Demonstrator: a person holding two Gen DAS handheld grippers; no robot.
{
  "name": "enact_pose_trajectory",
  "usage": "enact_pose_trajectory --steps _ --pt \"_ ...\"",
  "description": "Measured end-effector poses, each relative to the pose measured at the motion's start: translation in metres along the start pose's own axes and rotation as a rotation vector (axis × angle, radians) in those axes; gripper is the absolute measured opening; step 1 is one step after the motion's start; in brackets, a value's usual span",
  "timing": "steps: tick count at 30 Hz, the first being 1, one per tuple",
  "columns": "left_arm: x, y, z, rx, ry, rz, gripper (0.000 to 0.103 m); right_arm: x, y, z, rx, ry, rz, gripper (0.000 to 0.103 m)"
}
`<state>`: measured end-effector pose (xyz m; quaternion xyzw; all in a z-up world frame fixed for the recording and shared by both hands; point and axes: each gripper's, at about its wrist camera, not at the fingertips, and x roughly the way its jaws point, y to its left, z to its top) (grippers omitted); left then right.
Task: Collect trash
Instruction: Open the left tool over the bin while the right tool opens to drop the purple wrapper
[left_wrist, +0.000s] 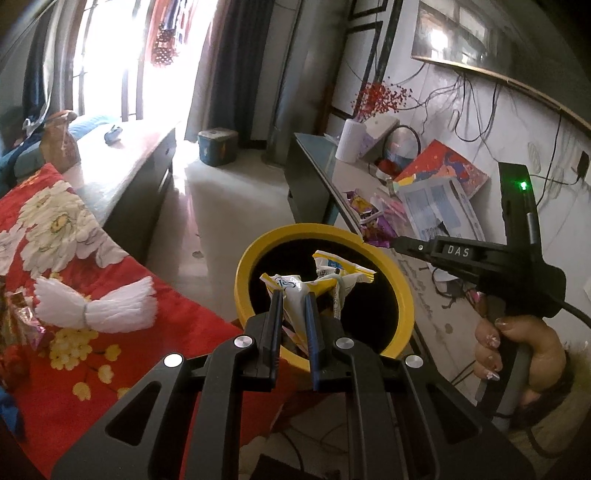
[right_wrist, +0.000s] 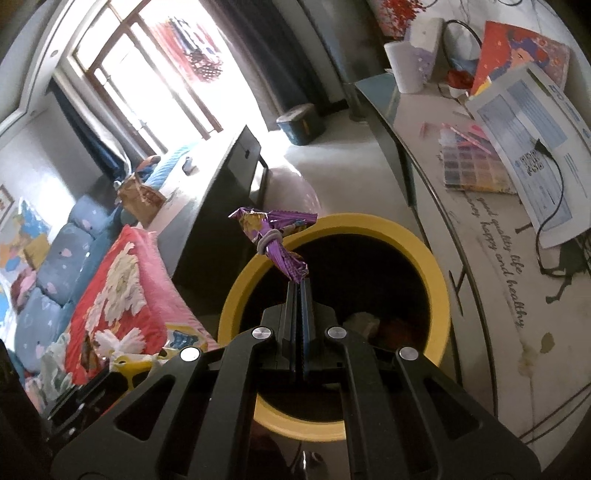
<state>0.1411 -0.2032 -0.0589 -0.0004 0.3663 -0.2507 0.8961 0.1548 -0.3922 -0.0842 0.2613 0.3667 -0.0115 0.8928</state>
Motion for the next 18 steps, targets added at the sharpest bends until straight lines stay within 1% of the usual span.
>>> enact_pose_trajectory --steps 18 --pt "0.056 -0.014 -0.007 0.039 0.089 -0.006 0.012 0.019 -0.033 -0.006 0.062 0.068 -0.051 0.000"
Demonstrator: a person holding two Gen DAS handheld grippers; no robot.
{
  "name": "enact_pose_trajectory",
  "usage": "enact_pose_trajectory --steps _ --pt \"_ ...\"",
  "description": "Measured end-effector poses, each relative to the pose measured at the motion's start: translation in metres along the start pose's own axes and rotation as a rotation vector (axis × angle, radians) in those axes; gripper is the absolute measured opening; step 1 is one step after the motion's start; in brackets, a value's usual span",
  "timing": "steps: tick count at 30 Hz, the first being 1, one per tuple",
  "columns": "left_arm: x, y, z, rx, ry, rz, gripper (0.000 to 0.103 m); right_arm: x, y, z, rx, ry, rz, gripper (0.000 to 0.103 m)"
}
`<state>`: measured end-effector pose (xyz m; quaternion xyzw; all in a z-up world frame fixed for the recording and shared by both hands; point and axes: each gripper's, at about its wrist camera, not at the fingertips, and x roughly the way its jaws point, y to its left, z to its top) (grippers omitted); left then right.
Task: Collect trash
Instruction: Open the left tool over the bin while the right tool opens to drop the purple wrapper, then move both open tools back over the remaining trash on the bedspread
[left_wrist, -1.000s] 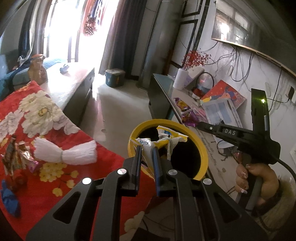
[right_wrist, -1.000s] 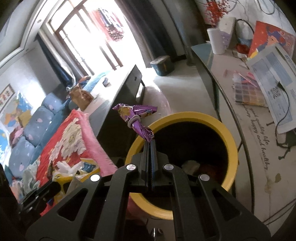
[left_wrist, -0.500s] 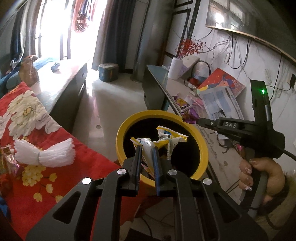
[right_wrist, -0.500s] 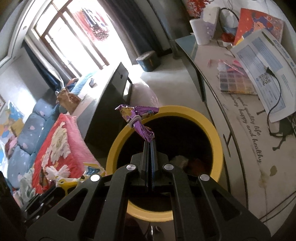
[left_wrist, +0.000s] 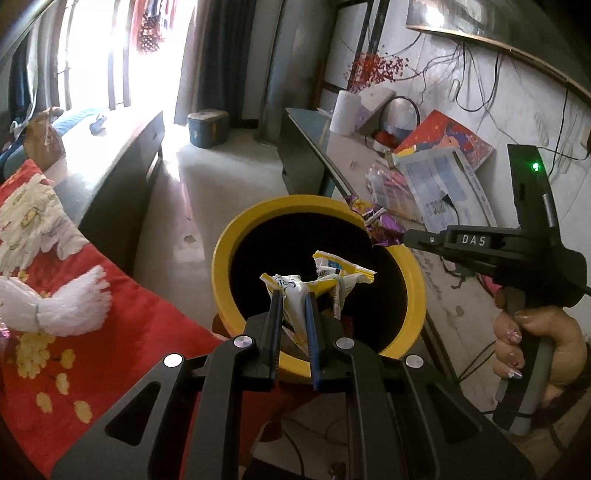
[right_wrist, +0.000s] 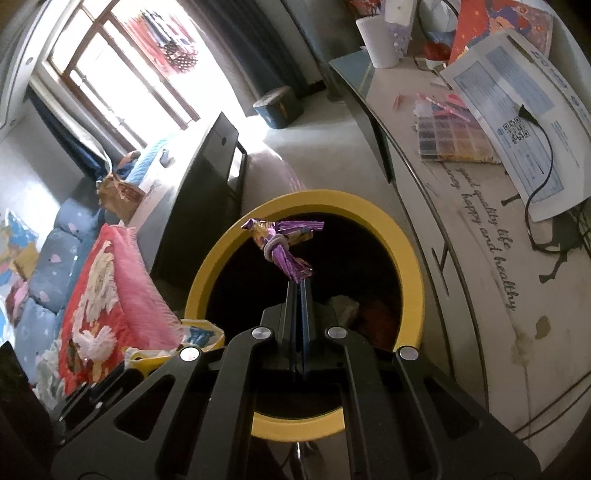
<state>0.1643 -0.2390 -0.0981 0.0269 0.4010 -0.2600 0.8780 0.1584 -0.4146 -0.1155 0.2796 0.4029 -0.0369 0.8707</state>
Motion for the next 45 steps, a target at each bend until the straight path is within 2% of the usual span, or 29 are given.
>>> enact_pose_trajectory --steps 6,8,9,10,11,13,15,17,20,26,45 --pt "0.014 -0.005 0.001 0.008 0.010 -0.020 0.014 0.004 -0.006 0.001 0.020 0.020 0.004 0.003" --pt "0.016 -0.005 0.002 0.007 0.006 -0.030 0.022 0.005 -0.009 0.001 0.032 0.028 0.009 0.021" --pt "0.015 -0.004 0.002 0.006 0.001 -0.035 0.024 0.004 -0.010 0.001 0.038 0.020 0.005 0.024" --pt "0.014 -0.004 0.003 0.007 -0.008 -0.038 0.032 0.002 -0.011 0.001 0.040 0.013 0.002 0.030" --pt "0.012 -0.004 0.002 0.008 -0.017 -0.039 0.047 0.001 -0.011 0.002 0.043 0.005 0.002 0.034" --pt "0.006 -0.004 0.003 0.005 -0.044 -0.031 0.066 -0.003 -0.011 0.003 0.045 -0.010 -0.001 0.040" --pt "-0.002 -0.003 0.004 0.001 -0.066 -0.026 0.072 -0.007 -0.009 0.004 0.036 -0.032 -0.006 0.043" --pt "-0.010 0.000 0.004 -0.002 -0.089 -0.008 0.085 -0.012 -0.005 0.005 0.021 -0.052 -0.011 0.047" --pt "-0.023 0.004 0.005 -0.007 -0.116 0.016 0.089 -0.019 0.001 0.006 -0.001 -0.083 -0.013 0.056" --pt "-0.045 0.015 0.006 -0.031 -0.153 0.062 0.092 -0.029 0.018 0.005 -0.056 -0.114 -0.002 0.062" --pt "-0.109 0.058 -0.003 -0.102 -0.264 0.149 0.092 -0.045 0.078 -0.012 -0.204 -0.141 0.077 0.067"
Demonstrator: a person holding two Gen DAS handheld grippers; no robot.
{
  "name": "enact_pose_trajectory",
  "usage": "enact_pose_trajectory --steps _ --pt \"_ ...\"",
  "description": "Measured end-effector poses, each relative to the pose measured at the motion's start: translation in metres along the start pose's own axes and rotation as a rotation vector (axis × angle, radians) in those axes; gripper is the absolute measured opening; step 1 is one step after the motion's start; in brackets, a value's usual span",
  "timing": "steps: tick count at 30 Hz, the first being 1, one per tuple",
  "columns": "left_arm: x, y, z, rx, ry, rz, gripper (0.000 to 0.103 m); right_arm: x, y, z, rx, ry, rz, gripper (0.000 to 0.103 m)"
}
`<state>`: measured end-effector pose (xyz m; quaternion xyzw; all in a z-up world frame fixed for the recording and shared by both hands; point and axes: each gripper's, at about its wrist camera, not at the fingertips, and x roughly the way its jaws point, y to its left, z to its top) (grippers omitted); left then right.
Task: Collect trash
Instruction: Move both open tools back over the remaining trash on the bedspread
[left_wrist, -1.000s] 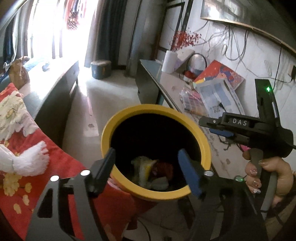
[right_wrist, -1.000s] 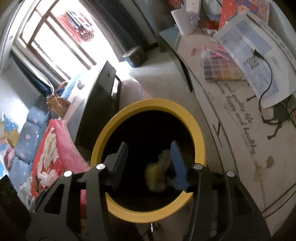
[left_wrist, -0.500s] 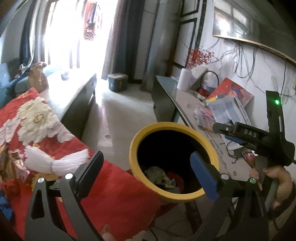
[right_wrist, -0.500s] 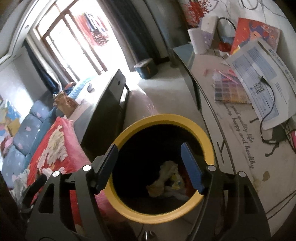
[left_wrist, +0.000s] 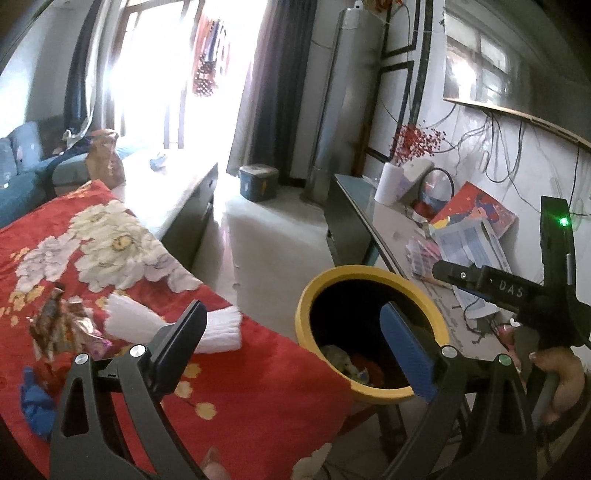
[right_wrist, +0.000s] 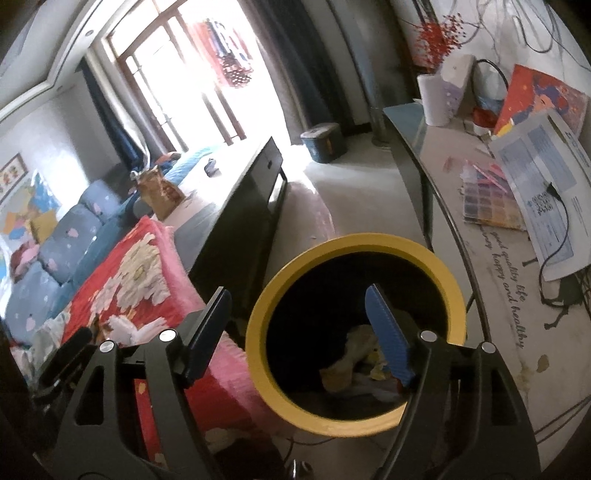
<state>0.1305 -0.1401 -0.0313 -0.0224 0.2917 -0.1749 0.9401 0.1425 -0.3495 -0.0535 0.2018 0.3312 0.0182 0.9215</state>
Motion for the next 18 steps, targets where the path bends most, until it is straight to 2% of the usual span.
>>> enact_pose_trajectory --steps 18 --pt "-0.043 0.052 0.009 -0.074 -0.098 0.101 0.092 -0.008 0.064 -0.013 -0.124 0.009 0.093 0.067"
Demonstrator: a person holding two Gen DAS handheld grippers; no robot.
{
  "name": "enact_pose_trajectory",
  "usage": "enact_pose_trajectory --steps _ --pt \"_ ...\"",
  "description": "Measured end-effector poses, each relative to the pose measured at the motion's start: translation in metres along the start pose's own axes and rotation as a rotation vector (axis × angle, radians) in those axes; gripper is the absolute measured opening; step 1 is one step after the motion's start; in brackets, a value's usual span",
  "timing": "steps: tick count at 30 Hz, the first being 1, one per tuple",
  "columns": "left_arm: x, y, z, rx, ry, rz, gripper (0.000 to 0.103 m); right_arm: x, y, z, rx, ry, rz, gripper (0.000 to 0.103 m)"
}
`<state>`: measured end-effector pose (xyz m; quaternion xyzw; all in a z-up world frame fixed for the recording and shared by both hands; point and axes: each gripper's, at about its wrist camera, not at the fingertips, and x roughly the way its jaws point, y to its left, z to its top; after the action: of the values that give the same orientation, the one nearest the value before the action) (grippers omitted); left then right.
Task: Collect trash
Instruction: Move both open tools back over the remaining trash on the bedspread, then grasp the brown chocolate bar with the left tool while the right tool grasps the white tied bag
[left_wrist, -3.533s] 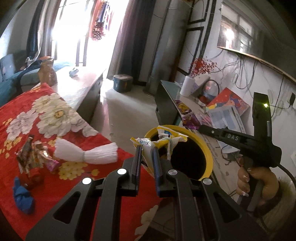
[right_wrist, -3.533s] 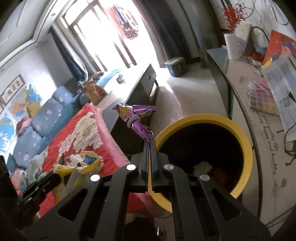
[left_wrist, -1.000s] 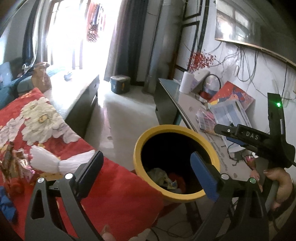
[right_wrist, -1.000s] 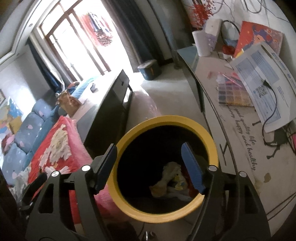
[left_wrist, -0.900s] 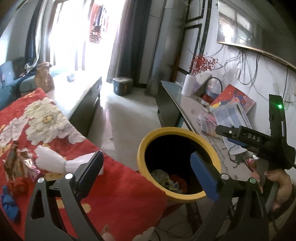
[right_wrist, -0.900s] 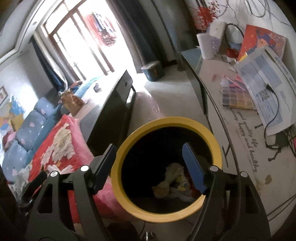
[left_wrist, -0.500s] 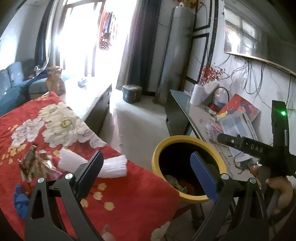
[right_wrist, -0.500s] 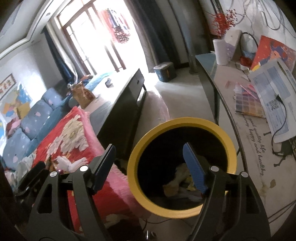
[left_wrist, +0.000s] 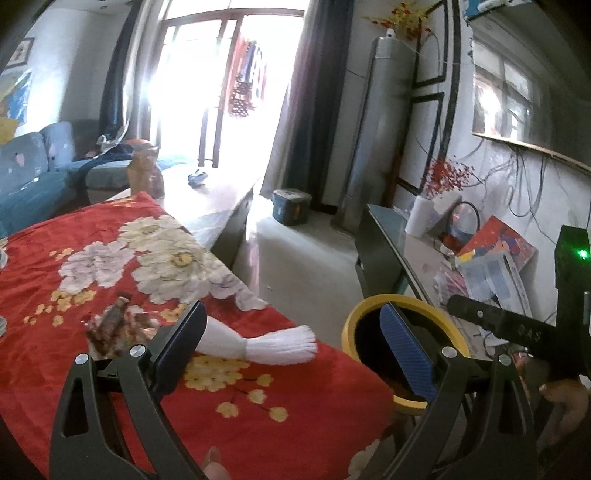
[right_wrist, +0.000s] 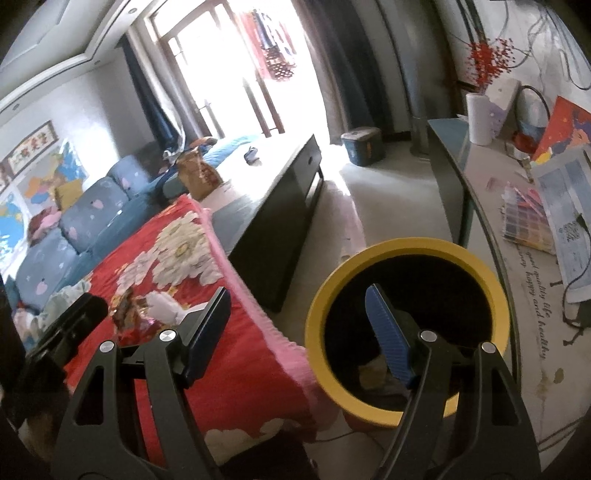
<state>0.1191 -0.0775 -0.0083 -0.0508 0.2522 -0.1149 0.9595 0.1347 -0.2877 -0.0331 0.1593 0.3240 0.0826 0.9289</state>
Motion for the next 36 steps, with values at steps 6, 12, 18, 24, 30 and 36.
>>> enact_pose_trajectory --steps 6,12,18,24,30,36 --pt "-0.007 0.021 0.001 -0.034 -0.015 0.035 0.092 0.003 0.019 -0.005 -0.044 0.015 0.026 0.067" --pt "-0.017 0.039 0.002 -0.062 -0.031 0.068 0.092 0.005 0.039 -0.011 -0.083 0.036 0.061 0.067" --pt "-0.023 0.058 0.003 -0.093 -0.043 0.102 0.092 0.006 0.062 -0.018 -0.131 0.056 0.103 0.067" --pt "-0.029 0.077 0.004 -0.125 -0.052 0.136 0.092 0.011 0.084 -0.025 -0.170 0.081 0.142 0.067" --pt "-0.033 0.099 0.001 -0.159 -0.051 0.174 0.092 0.017 0.107 -0.030 -0.207 0.105 0.176 0.067" --pt "-0.035 0.120 -0.002 -0.186 -0.046 0.207 0.092 0.029 0.122 -0.033 -0.236 0.121 0.187 0.067"
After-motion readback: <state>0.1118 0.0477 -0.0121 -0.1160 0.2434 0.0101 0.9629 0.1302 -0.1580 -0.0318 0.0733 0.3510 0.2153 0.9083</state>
